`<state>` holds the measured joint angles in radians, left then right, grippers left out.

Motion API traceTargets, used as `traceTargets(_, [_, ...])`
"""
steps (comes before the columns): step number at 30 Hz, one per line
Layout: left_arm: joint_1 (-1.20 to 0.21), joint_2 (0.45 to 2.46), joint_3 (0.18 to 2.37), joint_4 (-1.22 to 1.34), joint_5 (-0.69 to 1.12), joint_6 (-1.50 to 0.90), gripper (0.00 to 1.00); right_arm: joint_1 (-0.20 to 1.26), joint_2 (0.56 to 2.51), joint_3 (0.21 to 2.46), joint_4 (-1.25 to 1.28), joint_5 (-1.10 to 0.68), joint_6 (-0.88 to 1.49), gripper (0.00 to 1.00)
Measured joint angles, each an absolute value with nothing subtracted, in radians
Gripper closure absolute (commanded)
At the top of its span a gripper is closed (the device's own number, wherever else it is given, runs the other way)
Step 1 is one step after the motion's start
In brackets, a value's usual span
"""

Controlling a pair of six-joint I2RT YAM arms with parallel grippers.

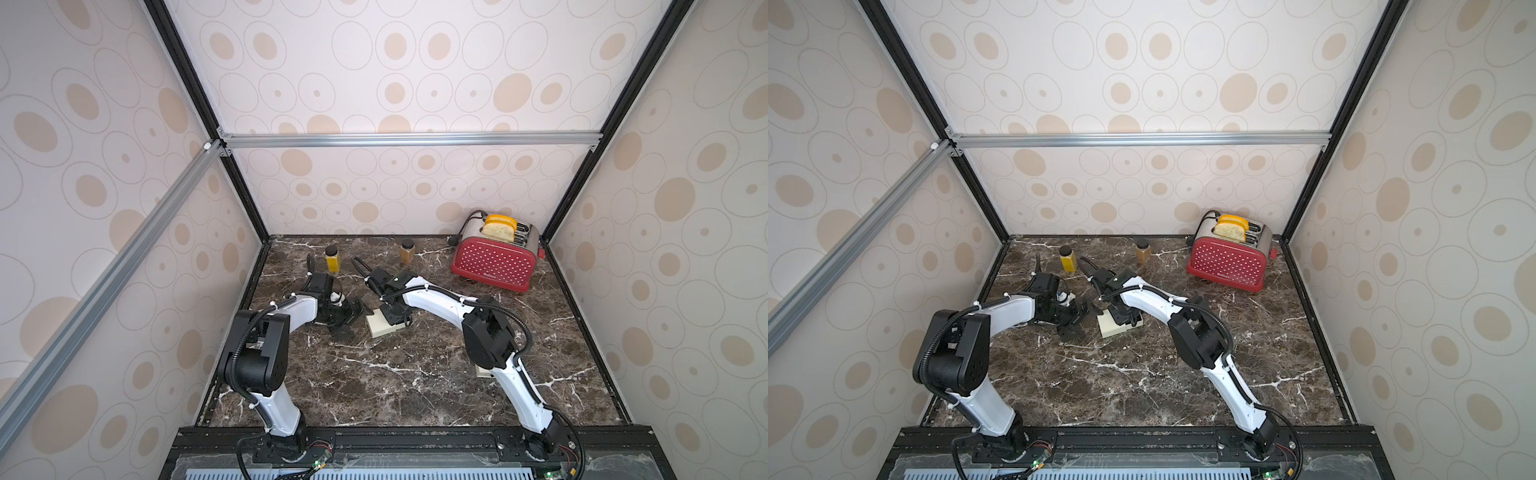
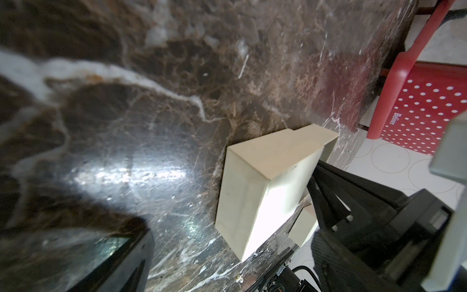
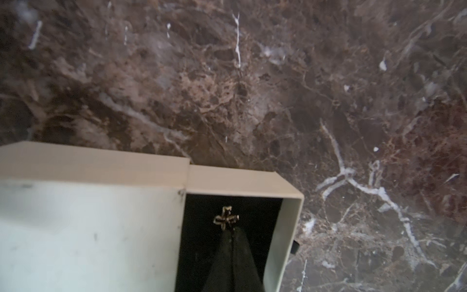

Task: Place the earrings into the drawer-style jewelry box
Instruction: Insert the earring into the inner lining.

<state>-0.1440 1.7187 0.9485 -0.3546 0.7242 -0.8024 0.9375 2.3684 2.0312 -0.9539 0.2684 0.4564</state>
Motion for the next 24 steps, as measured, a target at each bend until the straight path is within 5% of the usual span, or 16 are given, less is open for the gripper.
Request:
traceTargets(11, [-0.150, 1.719, 0.948, -0.354, 0.724, -0.802, 0.01, 0.946, 2.357, 1.985, -0.904, 0.287, 0.486, 1.00])
traceTargets(24, [-0.160, 1.719, 0.946, -0.353, 0.724, -0.802, 0.01, 0.946, 2.336, 1.969, -0.898, 0.286, 0.481, 0.81])
